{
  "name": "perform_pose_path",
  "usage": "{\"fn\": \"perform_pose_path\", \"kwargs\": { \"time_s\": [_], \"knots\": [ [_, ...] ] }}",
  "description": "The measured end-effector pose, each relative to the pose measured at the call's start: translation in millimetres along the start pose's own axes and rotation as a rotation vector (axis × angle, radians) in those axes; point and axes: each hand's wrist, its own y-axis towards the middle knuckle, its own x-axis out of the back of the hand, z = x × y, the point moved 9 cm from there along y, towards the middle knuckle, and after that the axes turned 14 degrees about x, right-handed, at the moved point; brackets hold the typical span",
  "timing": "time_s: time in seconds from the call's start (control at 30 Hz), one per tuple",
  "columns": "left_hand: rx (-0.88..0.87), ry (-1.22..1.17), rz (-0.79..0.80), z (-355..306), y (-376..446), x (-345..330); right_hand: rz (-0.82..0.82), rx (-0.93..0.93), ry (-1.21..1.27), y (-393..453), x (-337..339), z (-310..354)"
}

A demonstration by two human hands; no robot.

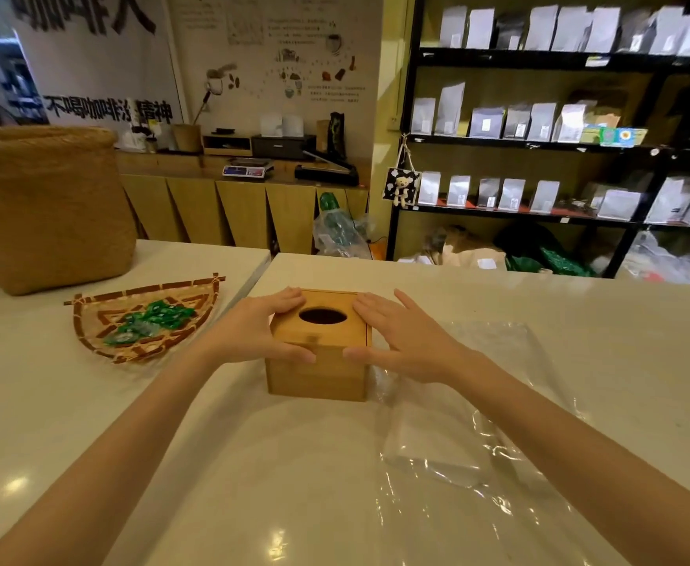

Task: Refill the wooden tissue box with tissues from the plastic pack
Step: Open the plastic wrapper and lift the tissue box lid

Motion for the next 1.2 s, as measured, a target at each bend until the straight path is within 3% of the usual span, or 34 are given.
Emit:
{"fn": "perform_pose_path", "kwargs": {
  "time_s": [0.53, 0.8, 1.0, 1.2],
  "knots": [
    [-0.008, 0.023, 0.041, 2.7, 6.6, 6.2, 0.009, 0.065, -0.224, 7.4, 5.6, 4.1],
    [0.13, -0.157, 0.038, 2.6, 28.3, 26.8, -0.255, -0.007, 0.184, 20.9, 38.8, -9.6],
    [0.119, -0.537, -0.254, -5.7, 41.0, 41.2, -0.475, -0.184, 0.514, 38.7, 46.7, -34.7],
    [0.127, -0.608, -0.38, -4.7, 45.6, 33.4, -0.535, -0.257, 0.685, 45.5, 27.3, -49.0]
  ]
}}
